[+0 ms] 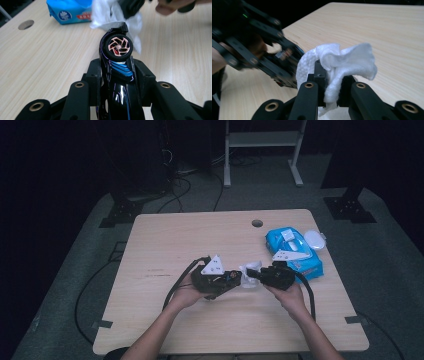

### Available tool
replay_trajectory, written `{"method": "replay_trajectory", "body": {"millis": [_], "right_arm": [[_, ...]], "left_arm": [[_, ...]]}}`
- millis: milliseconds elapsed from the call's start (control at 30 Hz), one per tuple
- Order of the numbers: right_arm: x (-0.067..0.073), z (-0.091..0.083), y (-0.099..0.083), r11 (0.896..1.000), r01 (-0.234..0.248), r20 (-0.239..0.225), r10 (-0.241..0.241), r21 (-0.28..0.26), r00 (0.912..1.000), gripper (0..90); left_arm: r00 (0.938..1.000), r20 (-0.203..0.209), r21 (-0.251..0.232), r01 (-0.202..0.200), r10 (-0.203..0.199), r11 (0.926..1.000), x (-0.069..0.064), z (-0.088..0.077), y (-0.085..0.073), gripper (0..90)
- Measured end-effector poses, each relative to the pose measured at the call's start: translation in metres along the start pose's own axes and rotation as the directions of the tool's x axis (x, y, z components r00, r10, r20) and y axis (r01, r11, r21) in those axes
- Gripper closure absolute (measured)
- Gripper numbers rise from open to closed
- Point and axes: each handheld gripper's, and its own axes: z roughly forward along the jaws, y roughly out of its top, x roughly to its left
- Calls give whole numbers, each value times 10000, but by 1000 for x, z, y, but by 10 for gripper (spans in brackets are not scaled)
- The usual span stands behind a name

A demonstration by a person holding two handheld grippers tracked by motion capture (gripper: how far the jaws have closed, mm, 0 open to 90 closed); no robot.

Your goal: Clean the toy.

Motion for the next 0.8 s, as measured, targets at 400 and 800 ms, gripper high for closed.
{"method": "replay_trajectory", "body": {"millis": [400, 800], "right_arm": [[-5, 6, -8, 9988, -463, 28, 463, 154, 9989, 809], [14, -11, 15, 9955, -194, -559, 143, -924, 9983, 811]], "left_arm": [[9998, 66, -255, 164, -162, 9995, 2, -3, 0, 626], [9999, 96, -281, 46, -43, 9996, -2, 3, 4, 634]]}}
